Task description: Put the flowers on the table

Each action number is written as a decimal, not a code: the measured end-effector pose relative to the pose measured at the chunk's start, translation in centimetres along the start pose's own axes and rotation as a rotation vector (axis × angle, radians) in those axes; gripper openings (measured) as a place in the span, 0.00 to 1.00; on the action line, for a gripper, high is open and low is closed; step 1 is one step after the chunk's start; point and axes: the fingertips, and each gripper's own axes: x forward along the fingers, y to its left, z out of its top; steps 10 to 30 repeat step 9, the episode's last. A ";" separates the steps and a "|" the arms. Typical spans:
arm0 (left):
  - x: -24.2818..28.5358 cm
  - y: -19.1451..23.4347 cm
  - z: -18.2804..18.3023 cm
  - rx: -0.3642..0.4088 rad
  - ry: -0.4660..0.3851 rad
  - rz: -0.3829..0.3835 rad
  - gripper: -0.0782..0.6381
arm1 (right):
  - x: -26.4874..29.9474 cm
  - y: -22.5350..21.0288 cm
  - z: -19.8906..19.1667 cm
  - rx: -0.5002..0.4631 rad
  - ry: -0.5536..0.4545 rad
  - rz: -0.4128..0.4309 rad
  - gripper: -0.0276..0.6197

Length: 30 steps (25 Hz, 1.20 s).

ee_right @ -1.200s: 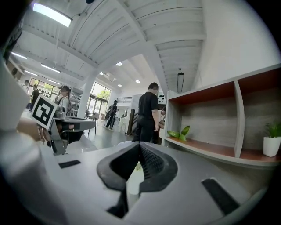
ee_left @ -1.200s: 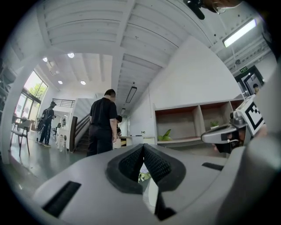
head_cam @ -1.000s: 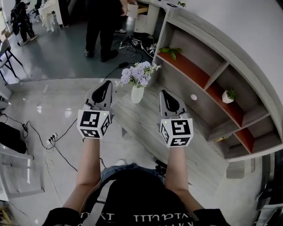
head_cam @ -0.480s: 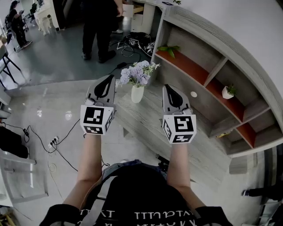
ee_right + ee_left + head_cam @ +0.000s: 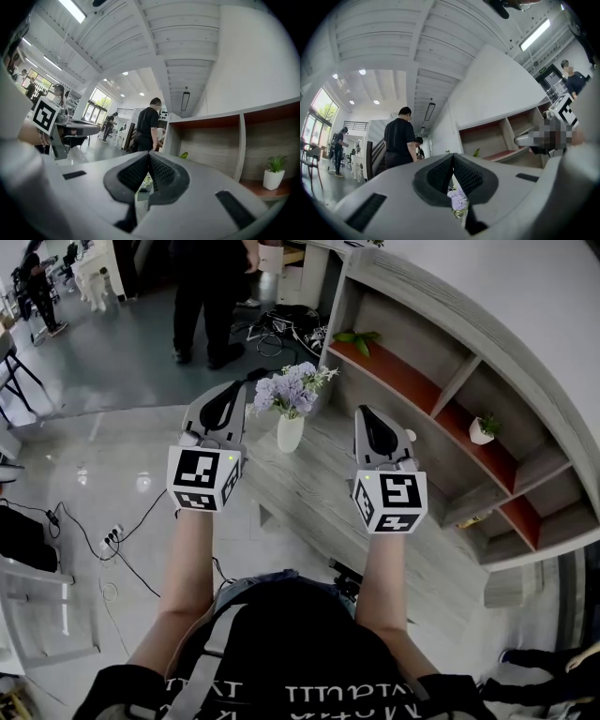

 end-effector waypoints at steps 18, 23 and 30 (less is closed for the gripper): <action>-0.4 -0.3 0.7 0.011 -0.008 -0.002 0.12 | -0.8 -0.9 0.9 0.006 -0.027 -0.022 0.06; -0.4 -0.3 0.7 0.011 -0.008 -0.002 0.12 | -0.8 -0.9 0.9 0.006 -0.027 -0.022 0.06; -0.4 -0.3 0.7 0.011 -0.008 -0.002 0.12 | -0.8 -0.9 0.9 0.006 -0.027 -0.022 0.06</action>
